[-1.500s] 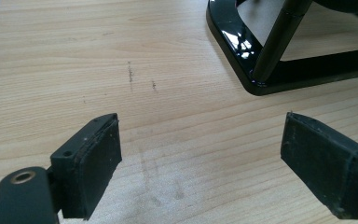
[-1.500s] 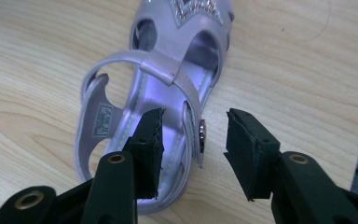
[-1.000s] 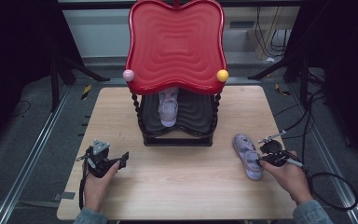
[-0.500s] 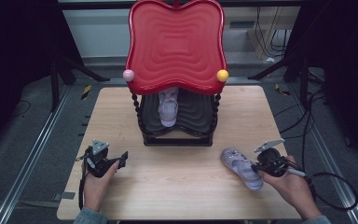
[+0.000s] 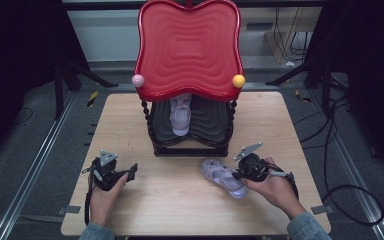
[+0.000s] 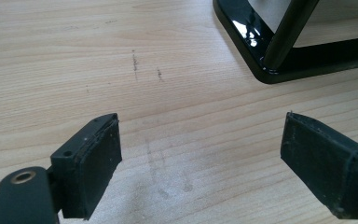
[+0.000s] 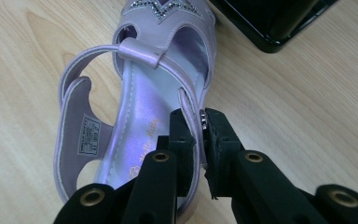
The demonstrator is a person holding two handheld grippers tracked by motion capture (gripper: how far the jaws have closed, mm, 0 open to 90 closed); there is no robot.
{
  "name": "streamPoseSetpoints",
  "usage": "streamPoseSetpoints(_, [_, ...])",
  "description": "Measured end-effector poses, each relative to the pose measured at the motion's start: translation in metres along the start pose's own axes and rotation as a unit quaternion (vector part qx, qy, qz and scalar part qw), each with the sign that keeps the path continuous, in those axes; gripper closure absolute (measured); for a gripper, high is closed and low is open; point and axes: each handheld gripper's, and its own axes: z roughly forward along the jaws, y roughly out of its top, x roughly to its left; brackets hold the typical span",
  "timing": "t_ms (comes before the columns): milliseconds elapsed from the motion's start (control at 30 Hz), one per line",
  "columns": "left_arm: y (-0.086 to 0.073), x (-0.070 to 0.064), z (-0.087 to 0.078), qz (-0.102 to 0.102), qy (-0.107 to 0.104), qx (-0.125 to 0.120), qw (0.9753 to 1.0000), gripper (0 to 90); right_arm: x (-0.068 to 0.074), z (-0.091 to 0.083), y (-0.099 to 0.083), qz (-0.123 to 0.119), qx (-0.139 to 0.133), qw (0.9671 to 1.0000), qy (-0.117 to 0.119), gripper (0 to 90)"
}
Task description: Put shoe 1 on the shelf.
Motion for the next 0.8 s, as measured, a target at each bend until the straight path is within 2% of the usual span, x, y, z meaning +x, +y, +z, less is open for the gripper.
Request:
streamPoseSetpoints(100, [-0.001,0.002,0.000,-0.003,0.002,0.001,1.0000,11.7,-0.005,0.007,0.001,-0.003,0.011,0.9999,0.005,82.3])
streamPoseSetpoints(267, [-0.002,0.001,0.002,-0.001,0.000,0.005,1.0000,11.7,-0.012,0.010,-0.004,0.006,0.023,0.9997,0.007,81.3])
streamPoseSetpoints(300, [-0.002,-0.001,0.002,0.001,0.001,0.006,1.0000,11.7,-0.012,0.013,-0.006,0.005,0.032,0.9994,0.008,79.5])
streamPoseSetpoints(400, [-0.003,-0.002,0.003,0.002,0.000,0.006,1.0000,11.6,-0.012,0.012,-0.008,0.011,0.033,0.9994,0.008,73.3])
streamPoseSetpoints(567, [-0.004,-0.002,0.003,0.004,0.001,0.009,1.0000,11.4,-0.008,0.003,-0.007,0.015,0.036,0.9992,-0.011,56.9])
streamPoseSetpoints(633, [-0.005,-0.001,0.003,0.000,0.003,0.009,1.0000,11.3,-0.005,-0.004,-0.006,0.014,0.031,0.9993,-0.018,54.2])
streamPoseSetpoints(800, [-0.006,0.001,0.002,-0.002,0.007,0.006,1.0000,11.2,0.005,-0.024,0.000,0.010,0.023,0.9993,-0.026,56.1])
